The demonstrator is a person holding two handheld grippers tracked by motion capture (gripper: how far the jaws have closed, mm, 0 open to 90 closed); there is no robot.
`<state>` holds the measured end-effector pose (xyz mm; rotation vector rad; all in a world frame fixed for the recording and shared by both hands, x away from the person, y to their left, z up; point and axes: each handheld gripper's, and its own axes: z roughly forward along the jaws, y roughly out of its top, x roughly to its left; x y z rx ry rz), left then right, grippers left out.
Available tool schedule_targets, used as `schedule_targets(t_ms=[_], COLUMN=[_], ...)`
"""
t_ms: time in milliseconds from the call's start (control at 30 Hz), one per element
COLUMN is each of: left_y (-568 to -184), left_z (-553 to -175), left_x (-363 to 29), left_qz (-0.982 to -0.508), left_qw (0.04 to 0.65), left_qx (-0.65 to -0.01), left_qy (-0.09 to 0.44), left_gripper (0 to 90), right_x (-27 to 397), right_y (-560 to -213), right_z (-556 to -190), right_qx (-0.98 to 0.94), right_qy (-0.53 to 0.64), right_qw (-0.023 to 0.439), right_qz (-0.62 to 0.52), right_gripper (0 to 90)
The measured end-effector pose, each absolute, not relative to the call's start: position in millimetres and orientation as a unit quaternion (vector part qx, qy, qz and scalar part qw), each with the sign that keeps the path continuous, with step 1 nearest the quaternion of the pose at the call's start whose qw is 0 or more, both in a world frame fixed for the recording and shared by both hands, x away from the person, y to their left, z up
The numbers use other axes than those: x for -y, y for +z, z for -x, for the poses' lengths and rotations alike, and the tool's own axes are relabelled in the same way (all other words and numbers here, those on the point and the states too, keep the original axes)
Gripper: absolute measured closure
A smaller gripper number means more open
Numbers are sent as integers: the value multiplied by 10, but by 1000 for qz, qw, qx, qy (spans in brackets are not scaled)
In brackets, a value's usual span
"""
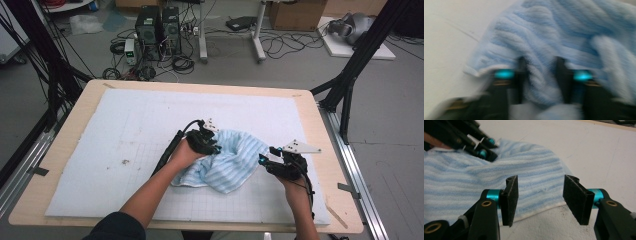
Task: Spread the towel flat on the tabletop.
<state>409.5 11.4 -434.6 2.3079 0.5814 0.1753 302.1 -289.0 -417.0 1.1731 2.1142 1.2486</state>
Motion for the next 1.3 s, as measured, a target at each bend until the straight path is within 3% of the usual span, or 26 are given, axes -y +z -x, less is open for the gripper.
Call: schedule_targets(t_ms=[300,633,833,1133,1300], left_y=[-4254,-4212,-4218,-4207,-4236], left_z=[-4205,-4275,-4289,-4298,-4318], left_x=[-563,-1286,-1553,-1598,-1601], left_qz=[-842,-766,-743,-738,-737], left_qw=[437,483,489,494,492], left_qx=[-309,-403,-429,-428,-432], left_qy=[60,131,155,169,169], left_gripper=[853,854,854,854,855], right_x=[2877,2767,2625,1898,1352], right_y=[-4193,-4231,-4250,-4346,-4345], right_z=[-3043,-3149,-3301,-3367,-3218], right_qx=[-757,-761,-764,-794,-812], right_qy=[447,436,435,472,505], right_qw=[207,201,192,116,68], right_qz=[-430,-436,-436,-365,-284], right_gripper=[459,464,470,500,445])
